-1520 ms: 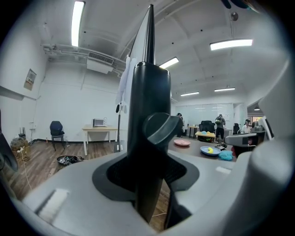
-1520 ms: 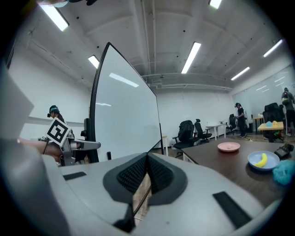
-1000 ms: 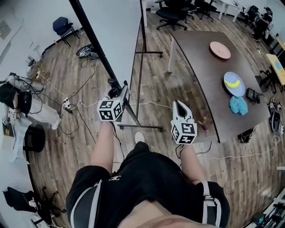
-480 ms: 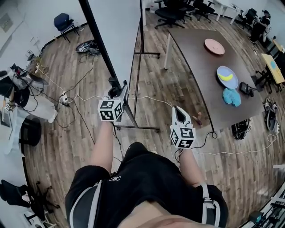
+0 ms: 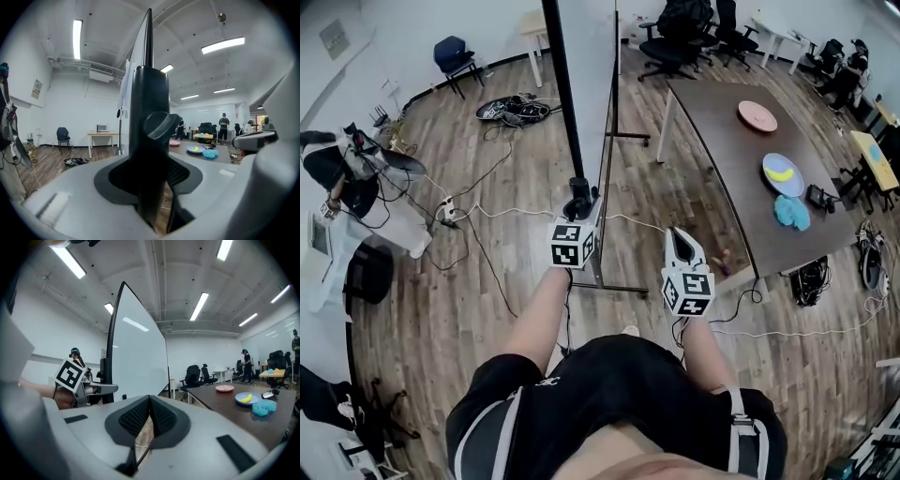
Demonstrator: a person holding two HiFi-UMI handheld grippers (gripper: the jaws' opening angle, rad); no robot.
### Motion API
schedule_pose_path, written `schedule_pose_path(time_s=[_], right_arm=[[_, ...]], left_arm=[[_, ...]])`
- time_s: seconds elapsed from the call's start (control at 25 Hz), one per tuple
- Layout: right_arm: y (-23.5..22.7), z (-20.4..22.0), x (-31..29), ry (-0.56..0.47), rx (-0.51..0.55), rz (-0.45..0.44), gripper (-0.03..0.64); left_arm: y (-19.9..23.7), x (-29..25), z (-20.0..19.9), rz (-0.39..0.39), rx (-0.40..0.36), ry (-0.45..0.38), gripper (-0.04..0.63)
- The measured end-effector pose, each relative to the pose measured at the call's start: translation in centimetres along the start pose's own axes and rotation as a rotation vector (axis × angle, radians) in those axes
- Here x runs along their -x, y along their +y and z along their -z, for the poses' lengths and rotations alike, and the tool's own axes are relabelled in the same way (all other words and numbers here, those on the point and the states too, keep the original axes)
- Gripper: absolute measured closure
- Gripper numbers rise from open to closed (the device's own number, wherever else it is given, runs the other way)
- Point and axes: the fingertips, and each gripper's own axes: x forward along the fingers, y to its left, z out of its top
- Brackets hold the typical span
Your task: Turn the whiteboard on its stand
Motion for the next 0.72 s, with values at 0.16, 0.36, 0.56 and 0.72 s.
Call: schedule_pose_path(time_s=[0.16,0.36,0.56,0.72], right_arm=[[3.3,0.4,1.7,0.028,0.007,-0.017,0.609],[5.6,1.3,3.1,0.036,0.003,-0.010,0.609],[5.0,1.4,4.8,0.024,-0.022,0.036,0.609],[5.2,1.6,4.3,0.025,-0.045,0.036,0.609]], left_arm=[[-0.4,2.1,0.0,0.010,-0.002,-0.007,0.420],[0.7,3.5,0.0,0.004,-0.002,-0.009,0.422],[0.7,5.8,0.7,0.010,-0.006,0.012,0.422],[0.4,7.7,1.3,0.022,-0.005,0.013,0.422]])
